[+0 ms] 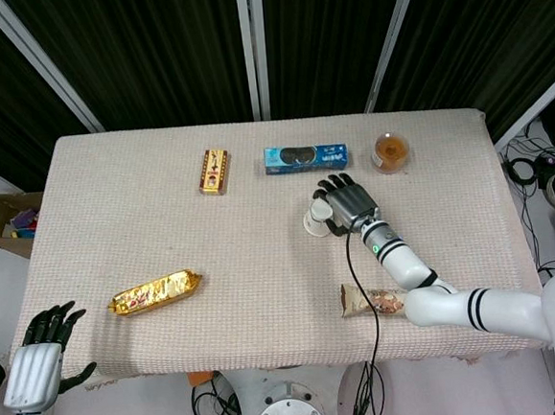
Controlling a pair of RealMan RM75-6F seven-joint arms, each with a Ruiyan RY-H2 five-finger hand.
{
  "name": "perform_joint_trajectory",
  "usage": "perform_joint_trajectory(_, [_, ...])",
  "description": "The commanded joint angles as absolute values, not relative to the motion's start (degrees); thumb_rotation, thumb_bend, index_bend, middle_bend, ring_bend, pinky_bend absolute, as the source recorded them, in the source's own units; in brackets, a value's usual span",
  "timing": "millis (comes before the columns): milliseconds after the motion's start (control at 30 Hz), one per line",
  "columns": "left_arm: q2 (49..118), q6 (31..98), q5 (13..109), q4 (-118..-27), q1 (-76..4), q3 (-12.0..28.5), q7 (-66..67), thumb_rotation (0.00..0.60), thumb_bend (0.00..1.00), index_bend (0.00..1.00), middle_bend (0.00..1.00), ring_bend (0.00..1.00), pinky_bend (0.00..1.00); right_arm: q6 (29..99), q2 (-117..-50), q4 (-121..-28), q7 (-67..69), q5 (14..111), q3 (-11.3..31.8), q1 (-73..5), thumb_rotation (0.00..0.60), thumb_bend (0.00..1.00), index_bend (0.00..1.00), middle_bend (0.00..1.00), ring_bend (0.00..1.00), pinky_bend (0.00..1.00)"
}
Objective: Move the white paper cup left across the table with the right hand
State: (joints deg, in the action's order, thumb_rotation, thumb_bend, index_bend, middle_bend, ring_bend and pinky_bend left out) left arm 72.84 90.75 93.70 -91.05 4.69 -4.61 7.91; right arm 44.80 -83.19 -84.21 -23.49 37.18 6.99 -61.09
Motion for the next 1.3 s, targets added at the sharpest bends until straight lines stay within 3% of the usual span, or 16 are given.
perform_joint_trajectory(33, [72.9,90.8,93.7,-91.0,4.7,-4.6,7.9,0.6,0.13,0.2,0.1,0.09,0.12,44.4,-83.7,-83.5,-23.2,37.5,7.0,-60.9,0.6,0.44,0.28,0.13,0.0,0.0])
perform_joint_trajectory(333, [73.1,91.0,93.8,-90.6,4.7,-4.5,7.6,0.6,0.13,0.2,0.1,0.09,0.13,44.3,-82.6,-84.4,-23.1,38.6,6.9,-60.2,0.6,0.44,0.12,0.12,0.0,0.0])
perform_joint_trajectory(600, [73.0,91.1,94.0,-90.7,4.6,-4.4,7.7,0.6,0.13,0.2,0.1,0.09,0.13,48.2,-75.8,-92.3,-22.2,42.0,6.6,-57.2,0.6,0.44,0.06,0.11,0.0,0.0])
perform_joint_trajectory(767, [72.5,91.3,94.1,-91.1,4.4,-4.1,7.9,0.6,0.13,0.2,0.1,0.09,0.13,59.3,-66.0,-103.1,-18.8,52.7,3.9,-48.1,0.6,0.44,0.04,0.09,0.0,0.0])
perform_joint_trajectory(933, [72.3,91.2,94.0,-91.8,4.0,-3.6,8.4,0.6,0.13,0.2,0.1,0.09,0.12,74.3,-58.6,-107.7,-13.8,67.4,-3.3,-34.8,0.6,0.39,0.0,0.03,0.0,0.0])
perform_joint_trajectory(1133, [71.7,92.0,94.7,-93.7,3.8,-3.1,10.2,0.6,0.13,0.2,0.1,0.09,0.12,88.4,-58.3,-100.2,-0.5,78.4,-8.4,-20.4,0.6,0.35,0.0,0.01,0.0,0.0])
perform_joint_trajectory(1300, [71.5,92.0,95.5,-95.2,3.6,-3.4,12.1,0.6,0.13,0.2,0.1,0.09,0.12,94.8,-61.8,-91.1,8.8,82.8,-9.9,-12.3,0.6,0.35,0.0,0.01,0.0,0.0])
